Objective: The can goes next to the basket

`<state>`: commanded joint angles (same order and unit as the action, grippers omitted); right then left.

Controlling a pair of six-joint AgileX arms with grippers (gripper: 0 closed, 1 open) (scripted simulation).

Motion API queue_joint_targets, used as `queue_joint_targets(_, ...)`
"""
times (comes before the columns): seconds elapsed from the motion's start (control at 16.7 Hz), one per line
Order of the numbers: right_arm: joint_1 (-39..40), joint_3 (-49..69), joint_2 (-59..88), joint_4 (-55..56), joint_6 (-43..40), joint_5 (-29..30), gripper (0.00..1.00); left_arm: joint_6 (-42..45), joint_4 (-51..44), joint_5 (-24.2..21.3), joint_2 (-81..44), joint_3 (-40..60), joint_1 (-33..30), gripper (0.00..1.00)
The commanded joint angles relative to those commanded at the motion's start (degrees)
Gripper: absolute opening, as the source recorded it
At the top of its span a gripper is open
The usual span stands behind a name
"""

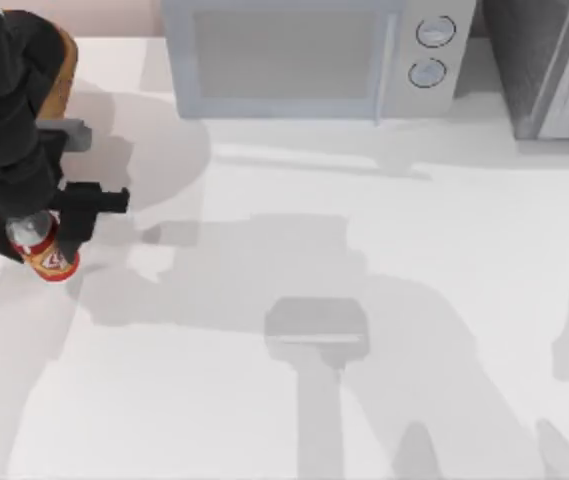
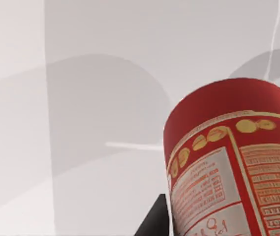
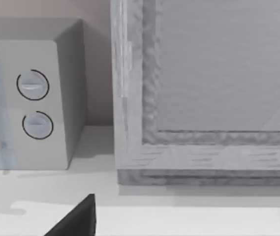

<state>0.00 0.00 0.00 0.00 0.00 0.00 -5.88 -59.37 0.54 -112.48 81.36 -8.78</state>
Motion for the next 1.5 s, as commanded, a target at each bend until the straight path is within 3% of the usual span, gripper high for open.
queue_joint_targets(0.3, 0.00, 0.00, 0.00, 0.00, 0.00, 0.00, 1.00, -0.76, 0.00, -0.17, -0.14, 0.74, 0.64, 0.00)
queue_joint_targets(1.08, 0.00, 0.00, 0.00, 0.00, 0.00, 0.00, 1.00, -0.76, 0.00, -0.17, -0.14, 0.74, 0.64, 0.98)
queue_joint_targets(1.5, 0.00, 0.00, 0.00, 0.00, 0.00, 0.00, 1.00, -0.76, 0.00, -0.17, -0.14, 0.74, 0.64, 1.00)
